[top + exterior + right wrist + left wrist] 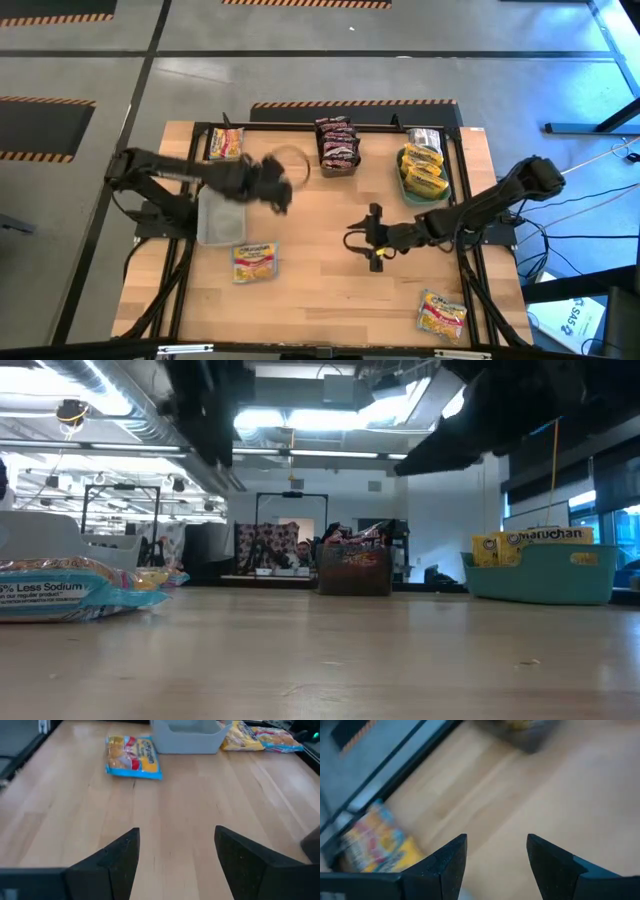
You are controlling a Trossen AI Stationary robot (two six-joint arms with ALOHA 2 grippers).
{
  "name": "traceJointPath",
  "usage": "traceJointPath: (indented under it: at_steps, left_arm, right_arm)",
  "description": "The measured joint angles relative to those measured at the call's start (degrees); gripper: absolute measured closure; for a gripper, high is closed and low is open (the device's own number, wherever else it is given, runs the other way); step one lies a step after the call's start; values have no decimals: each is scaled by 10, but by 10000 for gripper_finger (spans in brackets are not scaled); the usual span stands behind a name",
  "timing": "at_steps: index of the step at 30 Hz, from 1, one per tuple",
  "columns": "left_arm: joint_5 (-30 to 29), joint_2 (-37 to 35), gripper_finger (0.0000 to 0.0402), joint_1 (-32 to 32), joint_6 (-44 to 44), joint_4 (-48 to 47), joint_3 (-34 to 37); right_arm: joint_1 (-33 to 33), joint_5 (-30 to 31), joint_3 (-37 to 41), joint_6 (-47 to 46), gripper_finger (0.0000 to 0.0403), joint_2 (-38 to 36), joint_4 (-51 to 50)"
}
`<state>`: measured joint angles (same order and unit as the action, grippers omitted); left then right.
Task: Sort Maruchan noodles
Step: Put the yellow noodle pack into the blue bin
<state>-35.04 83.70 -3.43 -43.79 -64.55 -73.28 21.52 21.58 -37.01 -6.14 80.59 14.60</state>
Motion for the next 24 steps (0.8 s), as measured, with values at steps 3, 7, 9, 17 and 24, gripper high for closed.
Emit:
traceJointPath:
  at_steps: [3,7,9,17,24]
  left_arm:
    - [46,3,207,96,69,2,0]
    - [111,12,233,213,136,6,0]
    - [122,16,249,261,159,5,0]
    - [172,19,300,388,202,7,44]
    - [187,19,320,443,201,21,117]
  right_arm:
    - [-1,-1,0,20,165,21,17]
    - [-2,2,0,42,165,45,29]
    - [-2,9,0,51,165,52,33]
    - [-2,10,-8,73,165,56,36]
    - [-2,19,-8,95,165,56,34]
